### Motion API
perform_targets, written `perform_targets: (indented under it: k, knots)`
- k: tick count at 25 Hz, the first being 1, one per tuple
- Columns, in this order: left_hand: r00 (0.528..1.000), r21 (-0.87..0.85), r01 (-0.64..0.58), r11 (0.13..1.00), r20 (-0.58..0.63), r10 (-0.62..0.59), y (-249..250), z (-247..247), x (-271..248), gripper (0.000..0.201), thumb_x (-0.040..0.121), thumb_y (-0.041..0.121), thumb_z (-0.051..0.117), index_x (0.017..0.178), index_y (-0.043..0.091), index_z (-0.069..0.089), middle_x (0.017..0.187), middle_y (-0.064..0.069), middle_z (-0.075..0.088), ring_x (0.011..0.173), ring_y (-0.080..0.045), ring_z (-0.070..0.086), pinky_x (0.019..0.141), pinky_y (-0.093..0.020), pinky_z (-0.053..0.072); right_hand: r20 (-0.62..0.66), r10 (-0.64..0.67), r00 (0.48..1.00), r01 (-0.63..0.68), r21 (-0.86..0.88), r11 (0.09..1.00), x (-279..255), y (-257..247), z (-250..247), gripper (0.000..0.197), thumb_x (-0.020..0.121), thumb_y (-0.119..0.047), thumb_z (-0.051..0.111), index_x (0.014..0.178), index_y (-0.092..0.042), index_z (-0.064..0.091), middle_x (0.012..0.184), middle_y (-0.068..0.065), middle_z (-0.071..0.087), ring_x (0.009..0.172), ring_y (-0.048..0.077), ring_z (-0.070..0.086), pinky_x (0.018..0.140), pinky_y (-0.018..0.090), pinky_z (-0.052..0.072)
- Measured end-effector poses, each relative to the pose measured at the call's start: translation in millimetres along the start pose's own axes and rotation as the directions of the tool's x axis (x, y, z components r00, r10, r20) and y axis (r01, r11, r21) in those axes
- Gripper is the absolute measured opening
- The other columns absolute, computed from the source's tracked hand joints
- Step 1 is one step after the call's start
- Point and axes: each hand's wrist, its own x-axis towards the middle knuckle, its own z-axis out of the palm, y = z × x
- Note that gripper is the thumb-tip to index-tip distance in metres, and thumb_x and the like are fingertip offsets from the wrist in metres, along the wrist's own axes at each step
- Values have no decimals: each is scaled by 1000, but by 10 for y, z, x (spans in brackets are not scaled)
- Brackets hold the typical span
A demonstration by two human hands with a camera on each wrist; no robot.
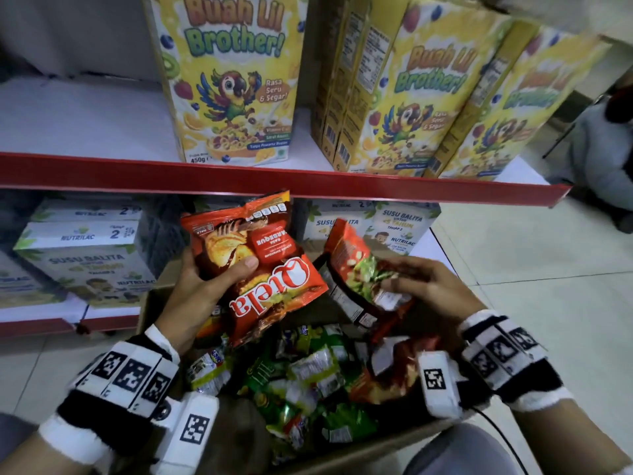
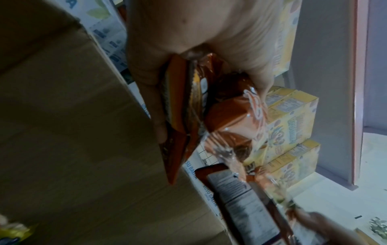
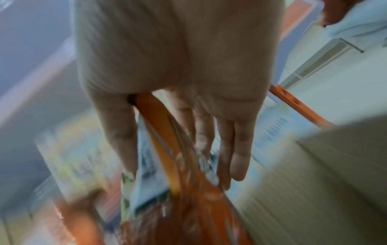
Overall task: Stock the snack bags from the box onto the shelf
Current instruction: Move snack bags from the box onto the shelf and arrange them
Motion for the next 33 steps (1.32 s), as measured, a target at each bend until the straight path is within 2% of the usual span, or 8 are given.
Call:
perform_targets:
  k: [6,10,12,16,21,26,30,33]
  knots:
    - [1000,43,-14,999,-16,15,290,237,4,94,51,41,79,133,31,32,107,19,57,90,4,57,65,-16,45,-156,-411,898,413,-21,910,-262,-518,192,54,80,-1,68,126,-28,57,124,-1,60,111,5,59,94,21,48]
    - [999,34,-8,999,32,7,419,350,61,94,51,43,80,132,28,34,110,14,60,92,0,60,63,-16,47,-167,-451,877,440,-100,892,-299,-510,536,62,73,-60,63,132,-49,44,129,-11,46,122,-4,45,97,15,42]
    - [999,25,3,1000,48,-4,432,325,65,95,53,42,80,135,28,34,113,11,61,92,-1,62,61,-15,49,-178,-377,909,398,101,912,-250,-498,564,59,76,-76,43,130,-52,46,138,-11,45,133,5,39,108,36,37]
    - [996,23,32,999,85,-34,438,271,60,87,53,42,77,129,29,38,109,10,63,90,-4,64,61,-16,49,-231,-368,901,415,206,886,-186,-483,469,45,83,-54,57,127,-47,52,114,-18,64,109,5,61,92,32,50]
    - [992,51,0,999,130,-6,496,300,30,81,53,44,75,125,38,37,105,17,60,90,3,61,62,-15,48,-191,-206,960,260,326,909,-166,-471,451,104,45,-48,89,136,-44,39,125,-13,56,109,11,62,90,41,53]
    - [986,30,-2,1000,168,-3,547,343,2,78,55,41,74,124,40,37,107,15,60,84,4,63,57,-9,48,9,-100,995,78,559,825,-111,-502,405,132,36,-31,96,143,-49,21,125,5,62,108,27,65,95,55,47]
    - [986,-28,-2,1000,169,7,536,326,-11,70,54,40,75,116,42,43,107,12,63,82,0,68,56,-10,51,-25,-253,967,222,567,793,-106,-532,344,98,55,-11,89,131,-51,40,115,-9,67,108,29,64,87,55,52]
    - [986,-77,-10,997,165,23,514,349,-10,70,54,37,86,113,42,48,104,9,69,83,-4,70,58,-14,53,-58,-362,930,340,503,794,-86,-637,225,88,62,-12,80,133,-46,38,109,-20,66,102,19,67,73,38,57]
